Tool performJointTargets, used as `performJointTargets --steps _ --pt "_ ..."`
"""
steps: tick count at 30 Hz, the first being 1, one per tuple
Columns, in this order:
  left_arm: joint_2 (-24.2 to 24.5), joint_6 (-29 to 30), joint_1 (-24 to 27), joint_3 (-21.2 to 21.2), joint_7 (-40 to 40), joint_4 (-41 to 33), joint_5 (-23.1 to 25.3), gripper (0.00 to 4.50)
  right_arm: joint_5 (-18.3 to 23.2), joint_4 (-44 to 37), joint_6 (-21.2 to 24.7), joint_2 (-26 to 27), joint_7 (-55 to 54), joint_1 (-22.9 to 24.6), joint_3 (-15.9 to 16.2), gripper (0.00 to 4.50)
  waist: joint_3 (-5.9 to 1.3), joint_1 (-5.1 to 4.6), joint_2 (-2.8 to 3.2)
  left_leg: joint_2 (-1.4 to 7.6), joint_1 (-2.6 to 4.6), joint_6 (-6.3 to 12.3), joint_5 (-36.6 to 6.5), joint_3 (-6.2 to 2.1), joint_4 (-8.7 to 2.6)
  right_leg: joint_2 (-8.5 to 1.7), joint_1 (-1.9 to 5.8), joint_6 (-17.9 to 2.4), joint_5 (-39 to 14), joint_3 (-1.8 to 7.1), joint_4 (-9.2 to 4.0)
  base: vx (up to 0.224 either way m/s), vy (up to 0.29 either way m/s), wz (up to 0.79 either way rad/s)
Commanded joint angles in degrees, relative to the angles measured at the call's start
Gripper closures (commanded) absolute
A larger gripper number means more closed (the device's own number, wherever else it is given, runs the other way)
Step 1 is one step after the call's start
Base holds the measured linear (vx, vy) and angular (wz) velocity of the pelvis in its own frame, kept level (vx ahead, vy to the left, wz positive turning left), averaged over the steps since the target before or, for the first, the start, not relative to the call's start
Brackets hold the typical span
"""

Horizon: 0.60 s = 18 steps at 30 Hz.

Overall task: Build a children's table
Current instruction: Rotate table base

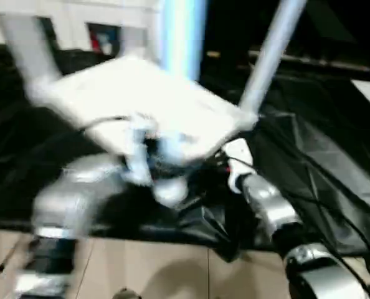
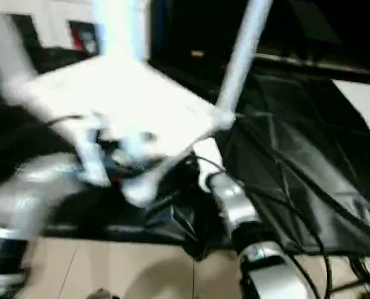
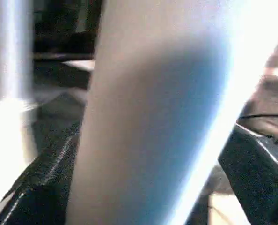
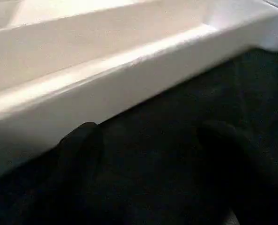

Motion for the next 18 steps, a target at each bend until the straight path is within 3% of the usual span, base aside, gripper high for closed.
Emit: performJointTargets --steps 1,3,4,8,12,14,18 --pt "-2.7 -2.5 -2.6 -4.7 -1.1 0.4 1.3 0.02 -0.2 -0.1 -1.4 2.1 1.5 -2.2 1.7 0.65 -4.19 0.32 0.89 -0.03 0.13 -0.80 -5.5 0.15 -3.54 -4.39 4.30 -9.7 8.4 3.12 -4.18 0.000 0.000 0.00" --pt "-4.6 -4.4 -4.5 -5.2 1.3 4.2 4.2 0.02 -0.3 0.4 -1.7 2.2 1.4 -2.4 1.8 0.65 -4.17 0.13 0.83 -0.05 0.13 -0.54 -5.7 0.14 -3.47 -4.43 4.28 -9.3 6.9 3.20 -4.40 0.000 0.000 0.00" --pt "-5.5 -7.7 -7.1 -6.3 5.4 9.7 8.9 0.02 -0.8 1.0 -2.2 2.2 1.2 -2.7 1.6 0.65 -4.33 0.16 1.08 0.00 0.40 -0.33 -5.6 0.14 -3.35 -4.35 4.19 -9.3 7.4 3.24 -4.36 0.000 0.000 0.00" --pt "-3.7 -12.7 -9.8 -8.2 9.9 16.4 16.3 0.02 -1.4 1.4 -2.7 1.6 0.4 -2.9 1.2 0.65 -4.27 -0.18 1.08 0.01 0.18 0.02 -5.8 -0.04 -3.40 -4.52 4.21 -9.3 6.0 3.13 -4.56 0.000 0.000 0.00" --pt "-2.7 -14.1 -10.2 -7.1 10.4 18.2 17.4 0.02 -1.3 1.7 -2.9 1.0 0.1 -2.8 0.7 0.65 -4.50 0.11 1.35 0.20 0.47 0.22 -5.4 0.03 -3.27 -4.58 3.96 -10.7 7.1 3.19 -4.23 0.000 0.000 0.00" --pt "-1.6 -14.8 -9.8 -6.9 9.6 18.3 17.9 0.02 -1.3 1.6 -3.0 0.7 0.1 -2.5 0.5 0.65 -4.41 0.20 1.14 0.27 0.52 0.27 -5.8 0.12 -3.31 -4.50 3.87 -11.1 7.1 3.18 -4.23 0.000 0.000 0.00" --pt "1.9 -16.6 -7.8 -7.7 5.1 18.1 18.4 0.02 -1.3 0.8 -3.1 0.4 0.2 -1.6 -0.1 0.65 -4.27 0.53 1.19 0.26 0.55 0.07 -6.8 0.11 -3.51 -4.71 3.73 -10.9 4.4 3.20 -4.38 0.000 0.000 0.00"
